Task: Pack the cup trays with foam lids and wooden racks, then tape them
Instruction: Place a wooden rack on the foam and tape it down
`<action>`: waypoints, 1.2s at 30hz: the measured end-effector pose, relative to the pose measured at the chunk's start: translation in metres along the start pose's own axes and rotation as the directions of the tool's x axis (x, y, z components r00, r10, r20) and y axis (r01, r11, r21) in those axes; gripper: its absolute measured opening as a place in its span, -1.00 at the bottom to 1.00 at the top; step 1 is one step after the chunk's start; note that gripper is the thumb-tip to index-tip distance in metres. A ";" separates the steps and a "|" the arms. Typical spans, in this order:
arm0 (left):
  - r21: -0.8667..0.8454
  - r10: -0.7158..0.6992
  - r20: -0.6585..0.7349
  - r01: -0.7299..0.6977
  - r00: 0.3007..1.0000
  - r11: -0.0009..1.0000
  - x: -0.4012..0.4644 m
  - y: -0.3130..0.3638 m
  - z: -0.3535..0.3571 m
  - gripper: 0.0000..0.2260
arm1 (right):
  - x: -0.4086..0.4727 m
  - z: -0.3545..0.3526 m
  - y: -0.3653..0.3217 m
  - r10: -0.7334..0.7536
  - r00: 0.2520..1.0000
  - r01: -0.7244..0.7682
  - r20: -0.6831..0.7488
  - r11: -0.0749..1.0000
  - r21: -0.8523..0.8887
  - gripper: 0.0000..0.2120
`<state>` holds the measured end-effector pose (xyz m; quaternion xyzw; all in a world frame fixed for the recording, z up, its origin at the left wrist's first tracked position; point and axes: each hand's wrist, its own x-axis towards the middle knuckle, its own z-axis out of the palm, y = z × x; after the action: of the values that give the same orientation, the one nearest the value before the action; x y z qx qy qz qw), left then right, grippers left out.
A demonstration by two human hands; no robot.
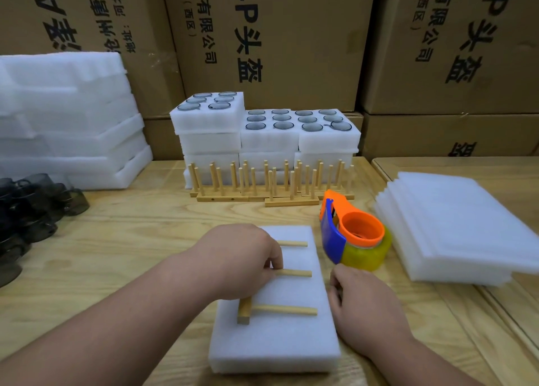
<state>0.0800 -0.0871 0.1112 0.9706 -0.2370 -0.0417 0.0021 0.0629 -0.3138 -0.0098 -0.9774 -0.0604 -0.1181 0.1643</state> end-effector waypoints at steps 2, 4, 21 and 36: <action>-0.055 -0.005 -0.030 0.003 1.000 0.999 -0.001 -0.005 0.000 -0.76 | 0.000 0.000 0.000 0.003 1.000 -0.003 -0.003 1.000 -0.008 -0.83; -0.250 -0.056 -0.133 0.021 0.989 0.968 -0.006 -0.016 -0.002 -0.71 | 0.000 0.000 0.000 0.006 1.000 -0.006 -0.012 1.000 -0.016 -0.83; -0.873 -0.617 -0.270 0.083 0.739 0.481 -0.048 -0.045 0.132 -0.66 | -0.006 0.000 0.007 0.037 0.997 -0.026 -0.062 0.986 0.163 -0.83; -0.813 -0.475 -0.330 0.010 0.816 0.582 -0.051 -0.040 0.123 -0.64 | 0.035 -0.048 -0.063 -0.343 0.928 0.302 0.147 0.922 0.244 -0.74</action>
<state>0.0433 -0.0261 -0.0080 0.8673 -0.0436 0.1215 0.4808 0.0761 -0.2682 0.0624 -0.9369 -0.2487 -0.0440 0.2417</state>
